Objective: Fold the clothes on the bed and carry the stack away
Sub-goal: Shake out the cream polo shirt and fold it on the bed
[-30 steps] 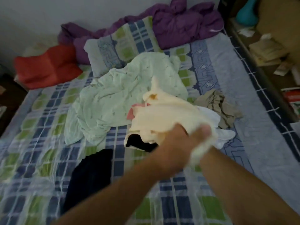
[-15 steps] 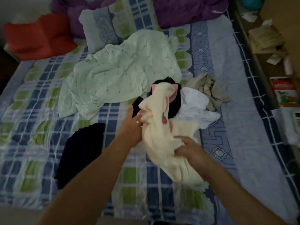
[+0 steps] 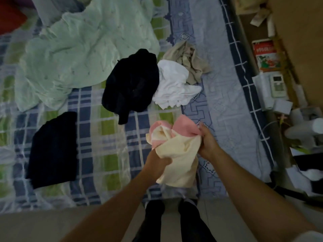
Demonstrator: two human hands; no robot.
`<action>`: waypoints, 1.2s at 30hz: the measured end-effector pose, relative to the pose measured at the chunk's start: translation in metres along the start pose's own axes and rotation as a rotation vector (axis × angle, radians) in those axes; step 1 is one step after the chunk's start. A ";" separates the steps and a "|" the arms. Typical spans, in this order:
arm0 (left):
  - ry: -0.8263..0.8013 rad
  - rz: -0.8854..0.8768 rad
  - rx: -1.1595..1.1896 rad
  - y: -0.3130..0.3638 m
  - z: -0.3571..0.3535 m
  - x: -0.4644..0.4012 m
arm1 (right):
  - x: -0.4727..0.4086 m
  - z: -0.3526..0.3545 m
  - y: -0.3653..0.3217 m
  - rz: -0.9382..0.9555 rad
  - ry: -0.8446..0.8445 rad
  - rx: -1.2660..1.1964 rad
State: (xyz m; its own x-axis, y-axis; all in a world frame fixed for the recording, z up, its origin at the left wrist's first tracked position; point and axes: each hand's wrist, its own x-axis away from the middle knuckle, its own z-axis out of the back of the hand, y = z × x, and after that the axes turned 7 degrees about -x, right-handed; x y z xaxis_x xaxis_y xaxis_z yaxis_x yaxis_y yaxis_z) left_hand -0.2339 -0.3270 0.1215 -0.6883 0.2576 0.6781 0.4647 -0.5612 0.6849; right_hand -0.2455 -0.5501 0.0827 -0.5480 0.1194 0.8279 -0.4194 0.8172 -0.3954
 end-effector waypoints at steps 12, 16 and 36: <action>0.307 -0.151 -0.440 0.021 0.029 0.026 | 0.092 0.007 0.002 0.192 -0.387 0.482; -0.128 -0.507 -0.892 0.052 0.026 0.027 | 0.138 0.007 -0.006 0.213 -0.545 0.413; 0.176 -0.473 -0.779 0.178 0.053 0.133 | 0.179 -0.004 -0.025 0.921 -0.277 1.405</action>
State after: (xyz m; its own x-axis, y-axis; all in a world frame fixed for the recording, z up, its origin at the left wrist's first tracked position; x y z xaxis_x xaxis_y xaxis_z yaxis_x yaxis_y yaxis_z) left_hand -0.2132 -0.3508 0.3479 -0.8148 0.5076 0.2801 -0.3480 -0.8146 0.4640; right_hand -0.3302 -0.5466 0.2428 -0.9936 0.0148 0.1117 -0.1002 -0.5706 -0.8151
